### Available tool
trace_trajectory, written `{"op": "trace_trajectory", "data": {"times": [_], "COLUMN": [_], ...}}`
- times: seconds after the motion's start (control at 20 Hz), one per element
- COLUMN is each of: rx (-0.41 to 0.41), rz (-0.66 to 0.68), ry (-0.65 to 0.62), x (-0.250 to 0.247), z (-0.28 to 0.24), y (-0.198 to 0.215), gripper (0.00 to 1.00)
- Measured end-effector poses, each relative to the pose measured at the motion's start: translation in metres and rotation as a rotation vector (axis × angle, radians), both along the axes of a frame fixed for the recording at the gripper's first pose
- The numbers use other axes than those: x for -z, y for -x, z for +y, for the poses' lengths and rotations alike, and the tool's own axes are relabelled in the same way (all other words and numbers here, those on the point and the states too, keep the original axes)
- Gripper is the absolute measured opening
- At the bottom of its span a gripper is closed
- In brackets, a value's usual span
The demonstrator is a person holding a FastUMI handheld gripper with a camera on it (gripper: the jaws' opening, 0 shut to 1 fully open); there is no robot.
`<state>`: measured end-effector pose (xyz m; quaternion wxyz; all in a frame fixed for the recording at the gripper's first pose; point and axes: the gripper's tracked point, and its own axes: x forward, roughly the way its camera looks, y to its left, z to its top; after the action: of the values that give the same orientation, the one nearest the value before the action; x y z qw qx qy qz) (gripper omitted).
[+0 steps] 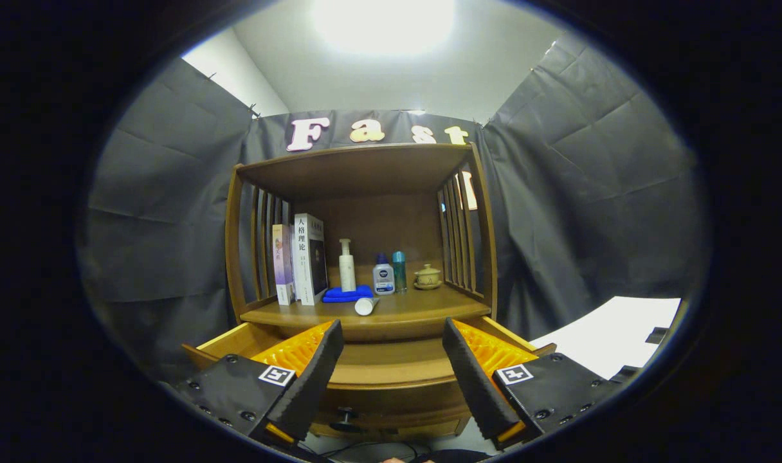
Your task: Pull open the drawer, take out the items inside it, and place them on the countertop above the cabinet.
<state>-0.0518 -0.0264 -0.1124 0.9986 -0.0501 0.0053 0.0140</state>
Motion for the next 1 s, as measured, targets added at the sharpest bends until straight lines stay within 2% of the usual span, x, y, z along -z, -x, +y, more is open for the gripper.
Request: {"op": "trace_trajectory", "data": {"times": [0.3, 1.0], "rx": [-0.021, -0.078], "rz": [0.095, 0.235], "ry": [0.069, 0.072], "x": [0.048, 0.126], "z": [0.012, 0.042], "y": [0.010, 0.005], "gripper": [0.98, 0.98]}}
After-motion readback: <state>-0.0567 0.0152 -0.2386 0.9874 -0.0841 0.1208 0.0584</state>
